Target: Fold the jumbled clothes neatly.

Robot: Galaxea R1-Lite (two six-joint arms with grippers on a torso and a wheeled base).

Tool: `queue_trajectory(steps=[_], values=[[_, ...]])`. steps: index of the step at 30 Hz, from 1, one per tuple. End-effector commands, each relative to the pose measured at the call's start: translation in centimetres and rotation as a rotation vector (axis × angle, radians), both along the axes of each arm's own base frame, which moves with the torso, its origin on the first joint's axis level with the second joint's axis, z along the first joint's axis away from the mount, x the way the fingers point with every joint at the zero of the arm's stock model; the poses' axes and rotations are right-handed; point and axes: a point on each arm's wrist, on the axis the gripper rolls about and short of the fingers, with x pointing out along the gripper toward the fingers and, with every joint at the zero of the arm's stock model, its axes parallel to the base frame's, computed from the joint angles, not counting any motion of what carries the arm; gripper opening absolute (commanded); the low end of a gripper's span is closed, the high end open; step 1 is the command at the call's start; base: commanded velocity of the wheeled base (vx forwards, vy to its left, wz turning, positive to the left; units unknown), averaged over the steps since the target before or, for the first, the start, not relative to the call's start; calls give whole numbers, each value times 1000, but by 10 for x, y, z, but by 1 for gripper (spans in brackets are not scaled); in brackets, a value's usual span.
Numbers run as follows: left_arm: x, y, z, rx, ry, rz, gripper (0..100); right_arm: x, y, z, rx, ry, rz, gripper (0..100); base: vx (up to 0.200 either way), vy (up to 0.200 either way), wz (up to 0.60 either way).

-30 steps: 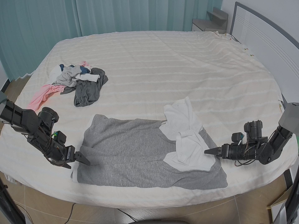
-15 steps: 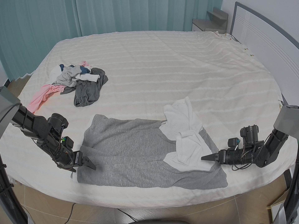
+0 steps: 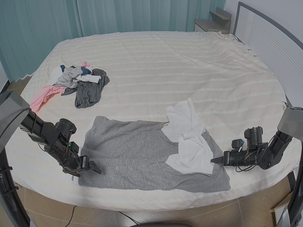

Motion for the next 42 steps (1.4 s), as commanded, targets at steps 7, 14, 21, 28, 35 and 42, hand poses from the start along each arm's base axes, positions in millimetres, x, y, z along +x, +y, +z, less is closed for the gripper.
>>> queue_trajectory(steps=[7, 14, 21, 28, 35, 42], values=[[3, 0, -3, -16, -1, 44, 100, -1, -16, 20, 3, -53, -52, 0, 0, 0, 0], [3, -1, -3, -26, 2, 57, 100, -7, -25, 18, 1, -34, -82, 0, 0, 0, 0], [1, -3, -4, -26, 10, 51, 100, -3, -39, 25, 2, -63, -127, 0, 0, 0, 0], [-1, -4, -5, -19, 13, 46, 100, -4, -50, 29, -15, -75, -178, 0, 0, 0, 0], [-1, -5, -6, -16, 14, 45, 100, -6, -53, 36, -15, -92, -188, 0, 0, 0, 0], [0, -6, -6, -12, 13, 43, 100, -15, -55, 35, -16, -65, -198, 0, 0, 0, 0]])
